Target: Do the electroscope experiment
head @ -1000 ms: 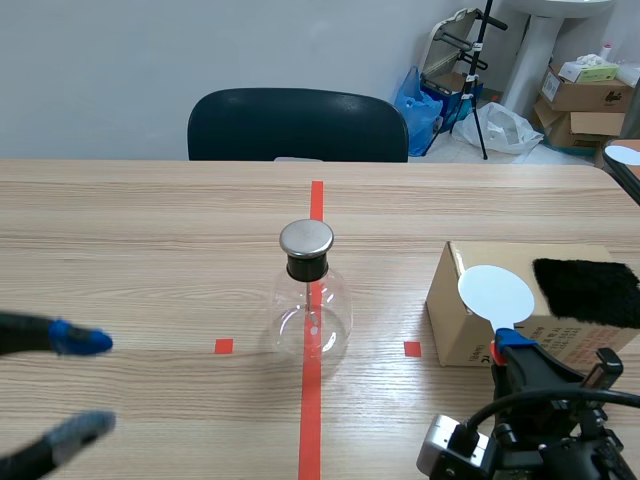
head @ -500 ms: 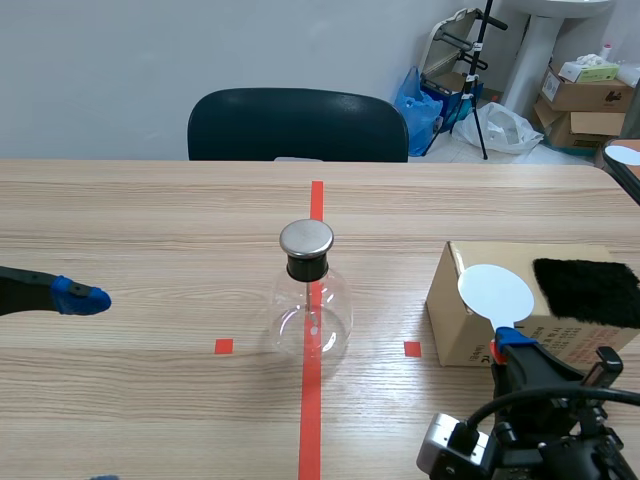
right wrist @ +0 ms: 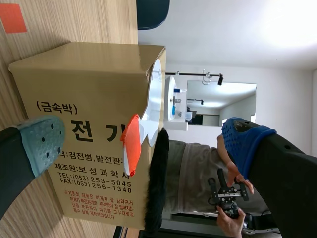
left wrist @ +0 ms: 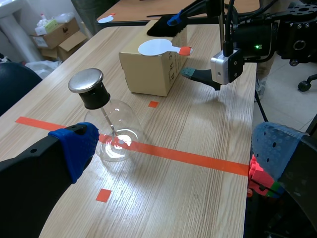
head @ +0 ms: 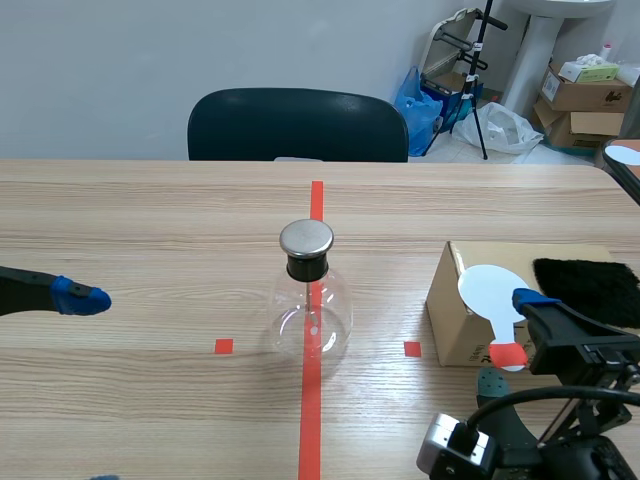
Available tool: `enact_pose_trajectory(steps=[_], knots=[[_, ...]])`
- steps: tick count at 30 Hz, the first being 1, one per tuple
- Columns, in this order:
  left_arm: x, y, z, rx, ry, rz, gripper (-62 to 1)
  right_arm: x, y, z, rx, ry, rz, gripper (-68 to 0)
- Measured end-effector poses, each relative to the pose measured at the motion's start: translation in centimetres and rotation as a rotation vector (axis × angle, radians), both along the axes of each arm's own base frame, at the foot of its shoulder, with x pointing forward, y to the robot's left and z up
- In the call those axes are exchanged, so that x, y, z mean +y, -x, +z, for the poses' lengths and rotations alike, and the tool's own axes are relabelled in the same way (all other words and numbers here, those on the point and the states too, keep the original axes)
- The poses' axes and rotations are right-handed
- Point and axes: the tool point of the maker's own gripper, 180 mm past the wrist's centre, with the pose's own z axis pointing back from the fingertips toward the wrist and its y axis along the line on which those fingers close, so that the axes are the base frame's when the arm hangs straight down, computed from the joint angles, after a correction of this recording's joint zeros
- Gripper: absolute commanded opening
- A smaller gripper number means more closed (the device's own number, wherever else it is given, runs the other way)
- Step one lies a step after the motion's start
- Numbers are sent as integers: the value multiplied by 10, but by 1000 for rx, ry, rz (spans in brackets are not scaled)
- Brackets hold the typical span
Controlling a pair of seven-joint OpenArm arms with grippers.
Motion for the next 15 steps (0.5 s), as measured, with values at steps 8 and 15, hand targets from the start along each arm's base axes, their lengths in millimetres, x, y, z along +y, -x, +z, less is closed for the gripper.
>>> enact_pose_trajectory(steps=[8, 15], knots=[[0, -1, 1, 1, 7, 4, 14, 0, 0, 0, 0, 0, 0, 4], [0, -2, 4, 3, 26, 14, 14, 0, 0, 0, 0, 0, 0, 4]])
